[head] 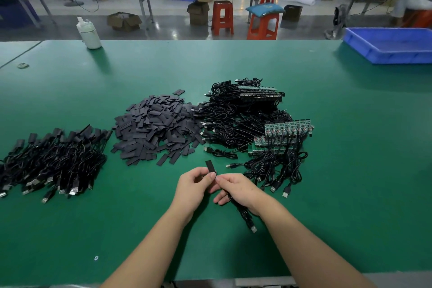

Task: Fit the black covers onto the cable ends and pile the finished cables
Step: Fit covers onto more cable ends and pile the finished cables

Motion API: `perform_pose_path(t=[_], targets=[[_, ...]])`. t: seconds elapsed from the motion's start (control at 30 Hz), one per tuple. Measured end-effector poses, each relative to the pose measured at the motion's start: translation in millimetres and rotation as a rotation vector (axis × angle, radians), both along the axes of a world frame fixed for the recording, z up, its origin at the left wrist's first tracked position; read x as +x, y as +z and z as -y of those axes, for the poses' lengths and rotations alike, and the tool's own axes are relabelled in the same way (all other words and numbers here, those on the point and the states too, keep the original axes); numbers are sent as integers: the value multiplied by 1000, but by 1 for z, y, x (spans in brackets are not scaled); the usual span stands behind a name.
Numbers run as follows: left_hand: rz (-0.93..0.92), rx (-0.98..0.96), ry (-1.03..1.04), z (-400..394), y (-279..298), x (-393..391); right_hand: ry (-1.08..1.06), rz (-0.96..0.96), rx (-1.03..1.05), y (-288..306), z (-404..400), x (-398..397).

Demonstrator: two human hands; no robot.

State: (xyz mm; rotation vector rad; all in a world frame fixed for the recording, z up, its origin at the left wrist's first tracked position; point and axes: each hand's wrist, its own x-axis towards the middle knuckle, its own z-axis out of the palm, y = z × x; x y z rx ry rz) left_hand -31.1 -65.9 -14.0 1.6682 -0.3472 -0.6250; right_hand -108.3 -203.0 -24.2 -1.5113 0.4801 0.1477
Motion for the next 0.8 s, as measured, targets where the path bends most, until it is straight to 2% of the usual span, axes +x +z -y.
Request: perform_pose_path(t=[0.17, 0.23, 0.4, 0.5, 0.57, 0.67, 0.8], targets=[[-195, -258, 194, -7, 21, 11, -139, 25, 205, -4, 10, -1], [-178, -228, 239, -25, 30, 27, -153, 47, 253, -6, 13, -3], [48, 190, 231, -92, 40, 89, -155, 66, 283, -10, 16, -4], [382, 584, 285, -127, 39, 140, -141, 57, 233, -9, 14, -4], [526, 779, 350, -143, 38, 175, -147, 55, 192, -9, 13, -4], [586, 894, 413, -153, 35, 221, -141, 41, 107, -7, 9, -5], [644, 951, 309, -141, 37, 243, -110, 23, -68, -2, -2, -6]])
